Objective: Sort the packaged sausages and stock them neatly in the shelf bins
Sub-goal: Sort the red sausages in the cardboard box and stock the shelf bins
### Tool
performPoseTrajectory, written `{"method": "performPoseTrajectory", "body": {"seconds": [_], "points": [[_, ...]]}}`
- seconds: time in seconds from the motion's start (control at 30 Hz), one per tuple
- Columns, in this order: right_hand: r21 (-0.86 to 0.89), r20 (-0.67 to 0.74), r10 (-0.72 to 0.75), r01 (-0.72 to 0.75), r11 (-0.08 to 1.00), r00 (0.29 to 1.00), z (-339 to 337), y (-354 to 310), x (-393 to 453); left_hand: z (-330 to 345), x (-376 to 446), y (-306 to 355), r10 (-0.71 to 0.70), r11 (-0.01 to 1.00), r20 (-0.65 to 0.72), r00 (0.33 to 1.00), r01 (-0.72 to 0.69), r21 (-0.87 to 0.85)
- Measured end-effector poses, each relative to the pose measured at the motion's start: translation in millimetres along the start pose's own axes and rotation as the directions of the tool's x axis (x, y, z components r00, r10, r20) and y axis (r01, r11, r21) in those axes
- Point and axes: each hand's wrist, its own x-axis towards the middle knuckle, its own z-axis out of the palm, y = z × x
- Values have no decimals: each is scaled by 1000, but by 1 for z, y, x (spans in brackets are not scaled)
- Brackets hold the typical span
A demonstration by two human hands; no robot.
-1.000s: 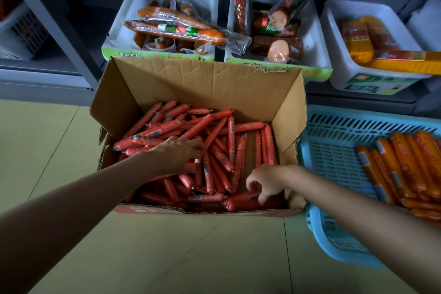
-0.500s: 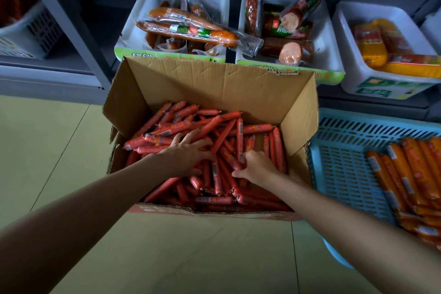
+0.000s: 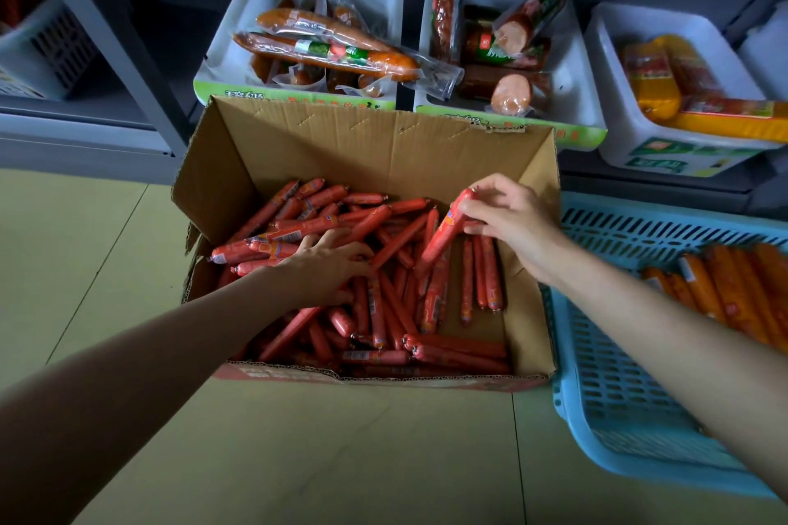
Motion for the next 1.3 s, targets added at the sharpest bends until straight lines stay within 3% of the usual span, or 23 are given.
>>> {"method": "performPoseTrajectory", "body": {"seconds": [0.1,0.17,0.3,0.43,0.57,0.73,0.87,0.93,1.03,1.17,1.3], "points": [[-174,97,-145,160,972,985,-10,-15,0,0,0,0,-10,1000,14,1000,9,6],[-389,239,-144,231,892,960,-13,-23,-2,0,0,1,-9,1000,23,1000,9,2],[-708,546,62,421,568,835,3,-7,-16,-1,-1,0,5,1000,24,1000,-5,11],[-778,613,424,415,472,666,15,34,-27,0,-4,-6,37,999,10,999,-37,-10],[-817,494,374,272,508,785,7,43,-15,8,-2,-13,59,995,-28,998,-61,-82],[-827,463,391,228,514,796,8,56,-6,9,1,-15,51,994,-46,998,-55,-99],[-751,351,152,182,634,924,17,58,2,11,0,-12,10,995,-67,998,-16,-95],[-730,306,75,183,658,949,24,60,11,9,-2,-9,3,996,-52,999,-7,-85],[-797,315,169,164,582,934,39,67,25,6,-2,-6,-6,997,-23,1000,4,-81],[-865,204,241,60,498,949,55,80,38,5,-3,-4,-20,997,-10,1000,19,-78],[-662,89,-97,132,738,991,63,78,38,5,-6,-1,-34,994,-39,999,29,-105]]}}
